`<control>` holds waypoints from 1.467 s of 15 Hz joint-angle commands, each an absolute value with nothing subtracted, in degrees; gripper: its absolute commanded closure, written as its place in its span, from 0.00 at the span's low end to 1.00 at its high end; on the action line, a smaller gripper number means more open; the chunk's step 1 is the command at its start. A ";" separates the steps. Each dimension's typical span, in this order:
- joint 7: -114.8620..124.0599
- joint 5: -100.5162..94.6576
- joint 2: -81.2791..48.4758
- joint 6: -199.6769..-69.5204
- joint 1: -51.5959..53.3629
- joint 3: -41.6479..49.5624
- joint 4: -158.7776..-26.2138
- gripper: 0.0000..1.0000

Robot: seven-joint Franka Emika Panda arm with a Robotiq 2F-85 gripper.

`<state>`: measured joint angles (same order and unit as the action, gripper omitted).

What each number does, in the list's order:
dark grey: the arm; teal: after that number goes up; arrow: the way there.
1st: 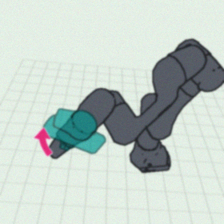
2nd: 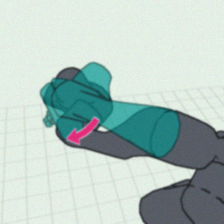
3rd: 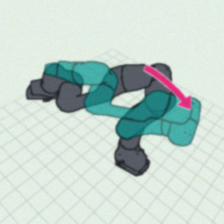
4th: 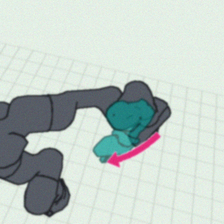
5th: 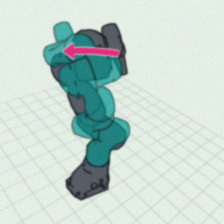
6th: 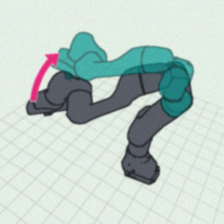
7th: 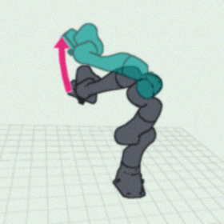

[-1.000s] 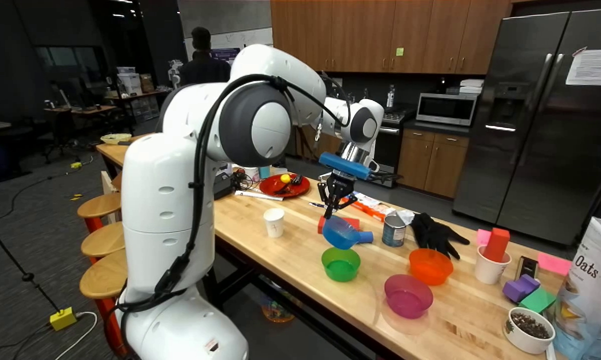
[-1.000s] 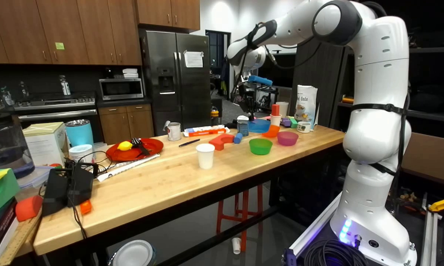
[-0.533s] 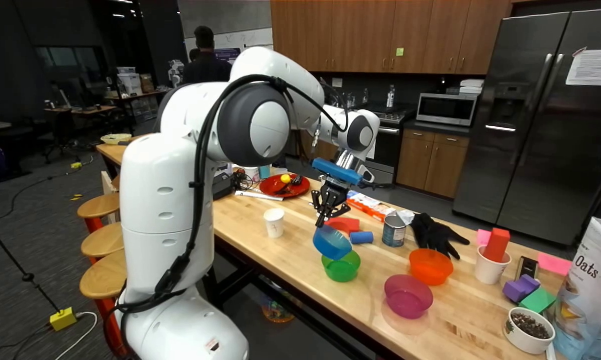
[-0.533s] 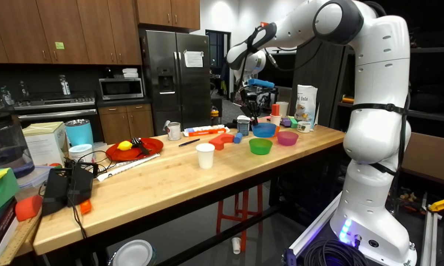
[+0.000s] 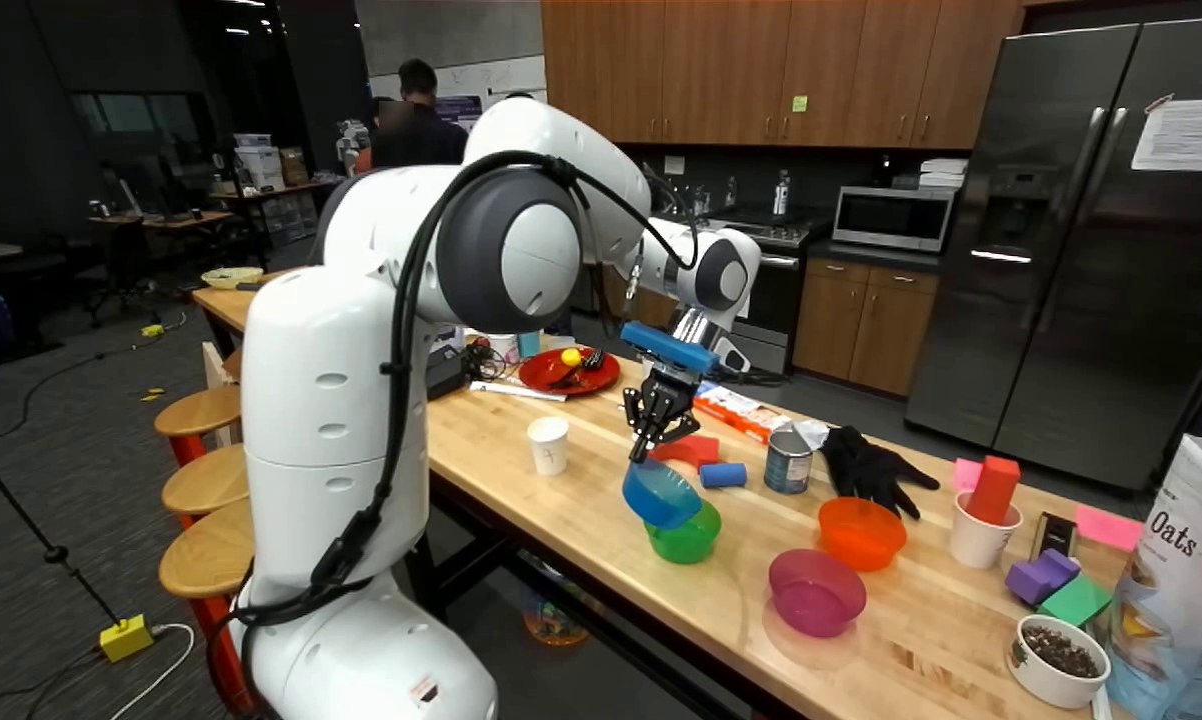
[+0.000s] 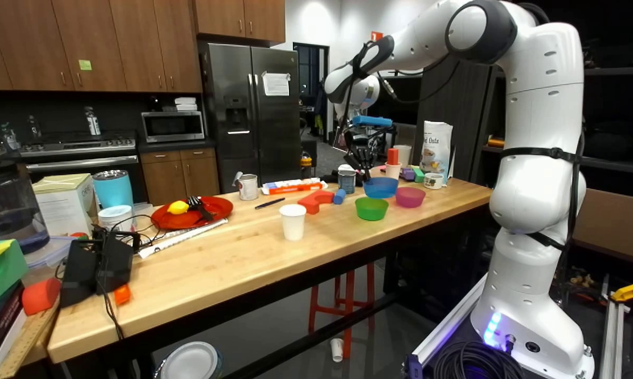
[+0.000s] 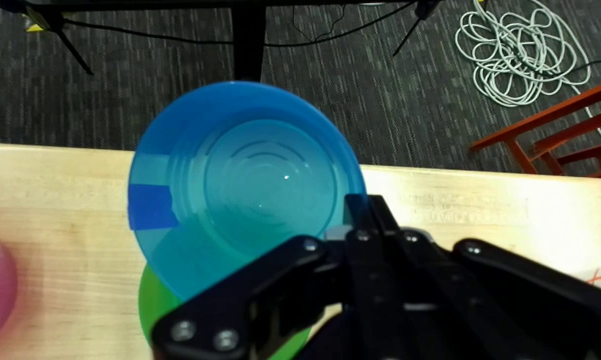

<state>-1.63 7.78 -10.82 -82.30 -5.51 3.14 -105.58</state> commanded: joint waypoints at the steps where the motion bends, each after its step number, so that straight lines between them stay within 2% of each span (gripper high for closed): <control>1: 2.07 6.38 -11.85 -80.83 -5.14 3.92 -103.80 0.99; 20: 2.65 0.39 -21.36 -82.21 -4.18 3.83 -93.14 0.99; 21: 2.68 0.18 -21.44 -82.28 -4.09 3.81 -92.97 0.71; 22: 2.58 -0.25 -21.47 -82.29 -4.04 3.80 -92.83 0.70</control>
<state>2.63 1.45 -20.96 -83.06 -4.49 3.69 -94.58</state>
